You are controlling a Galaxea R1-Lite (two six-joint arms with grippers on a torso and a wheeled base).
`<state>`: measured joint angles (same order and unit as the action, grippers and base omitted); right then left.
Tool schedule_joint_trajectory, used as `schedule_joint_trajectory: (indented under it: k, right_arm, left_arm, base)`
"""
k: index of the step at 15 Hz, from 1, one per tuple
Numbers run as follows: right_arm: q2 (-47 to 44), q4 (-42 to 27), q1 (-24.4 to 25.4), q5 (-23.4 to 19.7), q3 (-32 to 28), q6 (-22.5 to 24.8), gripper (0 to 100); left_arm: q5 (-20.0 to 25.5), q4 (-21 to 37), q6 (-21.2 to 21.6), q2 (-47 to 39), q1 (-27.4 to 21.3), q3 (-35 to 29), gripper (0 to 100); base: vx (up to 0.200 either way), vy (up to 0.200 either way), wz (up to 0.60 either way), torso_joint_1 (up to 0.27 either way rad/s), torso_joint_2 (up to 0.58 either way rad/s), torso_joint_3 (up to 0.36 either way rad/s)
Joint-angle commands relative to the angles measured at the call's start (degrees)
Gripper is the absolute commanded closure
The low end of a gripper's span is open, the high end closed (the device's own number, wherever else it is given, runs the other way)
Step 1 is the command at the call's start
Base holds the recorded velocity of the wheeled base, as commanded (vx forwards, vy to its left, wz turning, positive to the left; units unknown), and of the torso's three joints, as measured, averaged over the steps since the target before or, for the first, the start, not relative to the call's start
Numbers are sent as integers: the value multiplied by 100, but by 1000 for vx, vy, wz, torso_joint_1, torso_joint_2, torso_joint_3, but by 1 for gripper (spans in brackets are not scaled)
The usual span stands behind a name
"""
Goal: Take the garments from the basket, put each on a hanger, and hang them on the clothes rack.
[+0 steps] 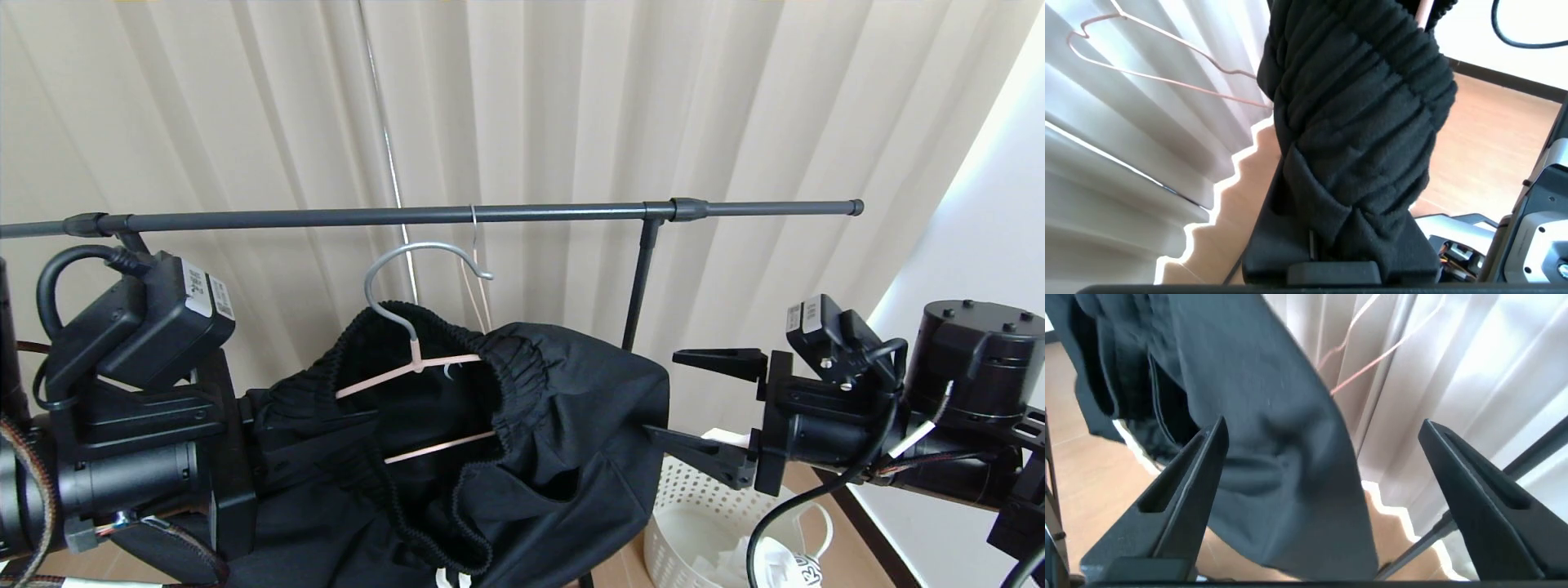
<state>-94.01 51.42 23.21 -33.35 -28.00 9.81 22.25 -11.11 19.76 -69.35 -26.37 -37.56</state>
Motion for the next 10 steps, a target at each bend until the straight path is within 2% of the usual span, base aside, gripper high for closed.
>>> schedule_joint_trajectory:
  k: [1, 4, 10]
  right_arm:
    - [-460, 52, 8, 92, -56, 47, 0]
    - [-715, 88, 8, 180, -127, 38, 0]
    - [-1295, 676, 8, 400, -118, 47, 0]
  left_arm:
    - [-1, -6, 1, 36, 0, 12, 100]
    - [-1, -6, 1, 45, 0, 12, 100]
    - [-1, -6, -7, 36, 0, 38, 100]
  base:
    - [0, 0, 0, 0, 0, 0]
    - [0, 0, 0, 0, 0, 0]
    - [0, 0, 0, 0, 0, 0]
